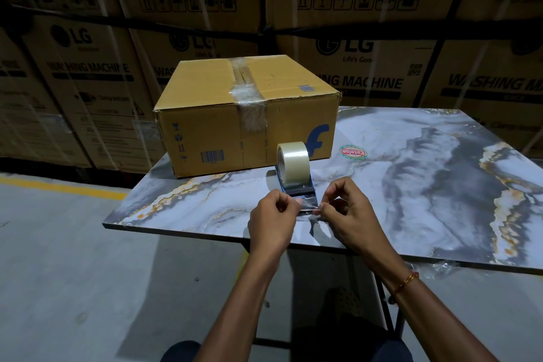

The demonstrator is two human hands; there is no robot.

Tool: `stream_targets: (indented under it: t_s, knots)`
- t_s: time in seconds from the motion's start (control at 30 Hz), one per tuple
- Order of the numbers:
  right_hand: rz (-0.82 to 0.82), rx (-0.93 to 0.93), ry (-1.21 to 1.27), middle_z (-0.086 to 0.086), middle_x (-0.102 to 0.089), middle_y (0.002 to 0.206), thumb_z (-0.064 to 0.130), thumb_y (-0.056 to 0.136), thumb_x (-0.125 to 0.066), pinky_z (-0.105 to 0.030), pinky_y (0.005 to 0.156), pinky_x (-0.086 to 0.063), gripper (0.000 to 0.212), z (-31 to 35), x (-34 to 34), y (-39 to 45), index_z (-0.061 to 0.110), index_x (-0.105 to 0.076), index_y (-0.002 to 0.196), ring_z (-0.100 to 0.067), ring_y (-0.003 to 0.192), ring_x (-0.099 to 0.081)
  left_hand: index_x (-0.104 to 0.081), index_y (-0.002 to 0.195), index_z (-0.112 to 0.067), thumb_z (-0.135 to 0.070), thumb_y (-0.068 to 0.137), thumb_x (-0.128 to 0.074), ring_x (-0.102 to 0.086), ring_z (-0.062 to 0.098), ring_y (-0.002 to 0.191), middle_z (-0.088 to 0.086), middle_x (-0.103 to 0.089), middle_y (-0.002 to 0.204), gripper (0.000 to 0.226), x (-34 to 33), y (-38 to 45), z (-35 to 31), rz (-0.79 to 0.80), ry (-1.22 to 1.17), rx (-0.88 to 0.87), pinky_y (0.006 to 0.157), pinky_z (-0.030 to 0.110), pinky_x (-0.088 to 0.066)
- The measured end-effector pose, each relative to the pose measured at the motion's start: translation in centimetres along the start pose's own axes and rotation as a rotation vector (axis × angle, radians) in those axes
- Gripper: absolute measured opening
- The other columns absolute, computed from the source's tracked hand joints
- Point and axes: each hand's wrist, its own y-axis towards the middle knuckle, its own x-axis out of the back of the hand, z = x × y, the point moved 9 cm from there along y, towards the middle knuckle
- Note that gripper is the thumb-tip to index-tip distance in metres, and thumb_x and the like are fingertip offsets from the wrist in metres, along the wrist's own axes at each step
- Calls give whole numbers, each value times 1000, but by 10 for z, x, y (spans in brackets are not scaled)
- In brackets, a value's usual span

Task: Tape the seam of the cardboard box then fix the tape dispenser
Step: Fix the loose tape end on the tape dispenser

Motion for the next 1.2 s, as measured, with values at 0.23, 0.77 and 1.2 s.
stream_targets:
  t_s: [0.23,0.77,1.2]
  knots:
    - [-5,-28,-1,-11,-64,82,-3,90,-62,-59,72,-56,18,-3,3,-1,12,-52,92,-23,77,-76,-69,76,-20,-36,87,-70,-70,21,80,-2,-72,74,19,-1,-2,2,11,-40,45,79,49,-60]
    - [6,-60,151,-10,-60,87,-8,92,-58,-39,70,-57,22,-9,4,3,13,-52,90,-26,81,-76,-76,86,-19,-22,92,-66,-67,17,79,1,-73,78,12,10,-15,-1,14,-273,37,78,37,-56]
    - [20,-62,168,-7,-61,81,-10,89,-60,-34,67,-56,21,-10,4,5,9,-51,92,-23,78,-73,-66,96,-12,-18,89,-73,-67,19,71,19,-74,87,12,-6,-18,2,178,-345,86,71,33,-58]
